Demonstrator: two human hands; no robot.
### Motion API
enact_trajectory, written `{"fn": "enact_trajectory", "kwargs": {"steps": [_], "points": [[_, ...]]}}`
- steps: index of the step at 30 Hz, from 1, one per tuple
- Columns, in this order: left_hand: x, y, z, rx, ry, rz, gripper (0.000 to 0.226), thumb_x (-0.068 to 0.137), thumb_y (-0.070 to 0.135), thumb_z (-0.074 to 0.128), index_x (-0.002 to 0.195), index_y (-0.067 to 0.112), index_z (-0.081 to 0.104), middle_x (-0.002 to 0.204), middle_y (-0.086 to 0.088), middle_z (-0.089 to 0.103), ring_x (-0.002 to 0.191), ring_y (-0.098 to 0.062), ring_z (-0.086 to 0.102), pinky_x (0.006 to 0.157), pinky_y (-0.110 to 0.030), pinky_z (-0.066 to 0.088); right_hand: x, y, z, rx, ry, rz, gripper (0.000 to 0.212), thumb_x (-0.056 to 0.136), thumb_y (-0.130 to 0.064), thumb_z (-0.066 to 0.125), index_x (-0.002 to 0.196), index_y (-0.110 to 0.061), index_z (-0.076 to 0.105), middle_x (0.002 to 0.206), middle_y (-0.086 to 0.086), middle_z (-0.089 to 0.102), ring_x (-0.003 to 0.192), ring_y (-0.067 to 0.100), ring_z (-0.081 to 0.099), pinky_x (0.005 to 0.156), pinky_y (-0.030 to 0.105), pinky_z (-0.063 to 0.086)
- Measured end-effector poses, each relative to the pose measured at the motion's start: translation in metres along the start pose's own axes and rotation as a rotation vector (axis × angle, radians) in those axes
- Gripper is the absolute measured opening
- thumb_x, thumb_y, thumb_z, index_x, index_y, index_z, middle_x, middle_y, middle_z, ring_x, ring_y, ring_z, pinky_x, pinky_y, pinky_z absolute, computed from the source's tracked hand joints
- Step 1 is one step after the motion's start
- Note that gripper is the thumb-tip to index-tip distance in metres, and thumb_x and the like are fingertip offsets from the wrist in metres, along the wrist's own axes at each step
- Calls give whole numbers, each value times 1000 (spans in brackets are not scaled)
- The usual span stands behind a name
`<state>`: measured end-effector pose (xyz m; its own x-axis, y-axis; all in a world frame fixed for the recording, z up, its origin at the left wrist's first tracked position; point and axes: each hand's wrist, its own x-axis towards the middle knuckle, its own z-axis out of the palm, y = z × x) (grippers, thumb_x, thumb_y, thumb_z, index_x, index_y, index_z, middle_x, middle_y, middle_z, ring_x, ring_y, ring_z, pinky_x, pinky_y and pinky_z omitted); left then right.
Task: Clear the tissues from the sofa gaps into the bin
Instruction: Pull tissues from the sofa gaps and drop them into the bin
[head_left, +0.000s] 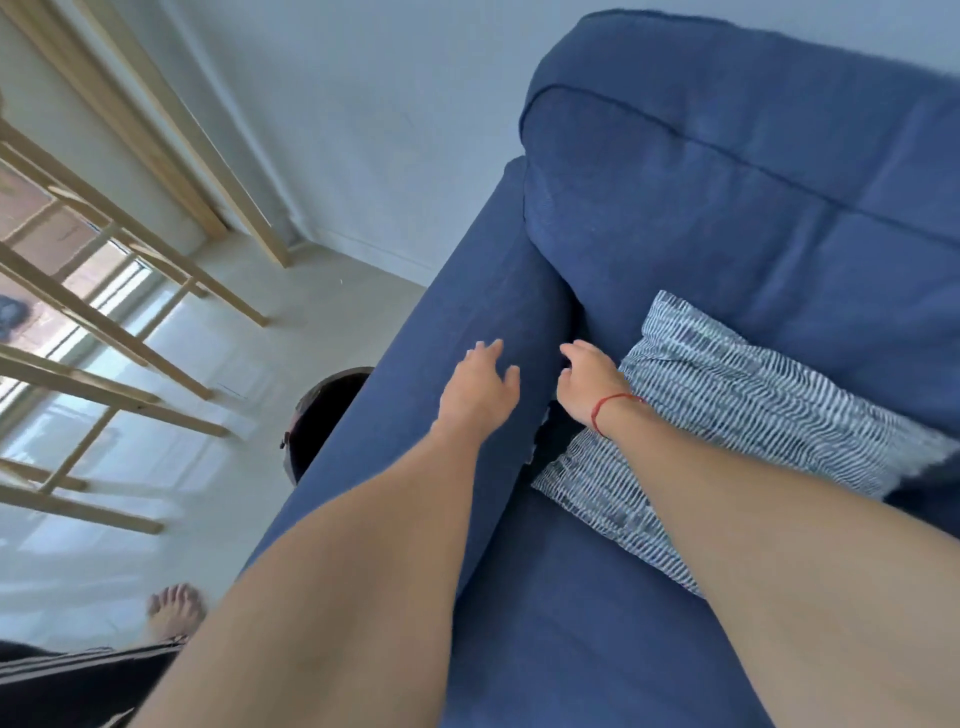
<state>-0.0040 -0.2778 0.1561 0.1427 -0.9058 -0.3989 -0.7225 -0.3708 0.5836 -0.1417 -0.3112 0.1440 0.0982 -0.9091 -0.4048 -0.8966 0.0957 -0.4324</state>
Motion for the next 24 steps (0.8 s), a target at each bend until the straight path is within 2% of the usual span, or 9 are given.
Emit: {"fn": "enact_trajectory", "kwargs": {"steps": [5, 8, 10, 12, 16, 19, 21, 24], "points": [[-9, 10, 45, -14, -122, -12, 56, 98, 30, 47, 150, 17, 31, 159, -7, 26, 137, -26, 43, 112, -42, 36, 1, 44, -3, 4, -20, 27, 48, 95, -8, 40, 143, -4, 40, 152, 12, 36, 141, 28, 35, 117, 40, 31], [-12, 1, 68, -78, -194, -112, 56, 96, 28, 49, 149, 17, 33, 145, -12, 48, 129, -30, 51, 108, -40, 42, 6, 57, 3, 6, -59, 24, 51, 95, -5, 38, 146, -5, 36, 155, 11, 33, 145, 25, 29, 120, 37, 26], [-12, -8, 82, -124, -244, -177, 56, 96, 27, 49, 149, 17, 34, 140, -12, 53, 125, -29, 55, 107, -39, 43, 11, 61, 11, -3, -84, 7, 49, 95, -2, 39, 143, -2, 40, 151, 12, 39, 141, 26, 35, 119, 34, 28], [-6, -18, 97, -149, -292, -231, 56, 97, 27, 48, 149, 17, 33, 145, -10, 47, 130, -26, 50, 110, -38, 40, 17, 64, 23, -25, -111, -19, 45, 94, 0, 40, 139, 0, 45, 146, 13, 45, 137, 28, 42, 116, 34, 31], [15, -39, 131, -182, -370, -295, 54, 97, 24, 44, 150, 18, 33, 148, -7, 43, 133, -26, 44, 110, -33, 37, 40, 74, 56, -88, -192, -67, 48, 92, 3, 39, 139, -5, 45, 146, 9, 43, 133, 29, 45, 113, 39, 37], [31, -54, 158, -250, -394, -341, 55, 96, 24, 44, 149, 21, 34, 149, 0, 41, 138, -23, 39, 115, -31, 29, 62, 84, 83, -235, -241, -153, 42, 86, 2, 43, 124, -8, 57, 132, 11, 53, 118, 36, 55, 101, 40, 45], [41, -63, 174, -281, -397, -357, 59, 98, 25, 43, 153, 24, 24, 156, 1, 30, 144, -21, 29, 120, -33, 20, 75, 89, 99, -392, -277, -210, 38, 86, -4, 47, 122, -12, 58, 128, 10, 56, 118, 34, 56, 101, 40, 40], [58, -74, 193, -290, -391, -367, 56, 102, 17, 34, 155, 24, 16, 161, 1, 20, 148, -19, 19, 121, -29, 13, 92, 95, 117, -565, -371, -234, 43, 88, -10, 50, 130, -18, 54, 134, 6, 53, 127, 27, 49, 108, 41, 30]]}}
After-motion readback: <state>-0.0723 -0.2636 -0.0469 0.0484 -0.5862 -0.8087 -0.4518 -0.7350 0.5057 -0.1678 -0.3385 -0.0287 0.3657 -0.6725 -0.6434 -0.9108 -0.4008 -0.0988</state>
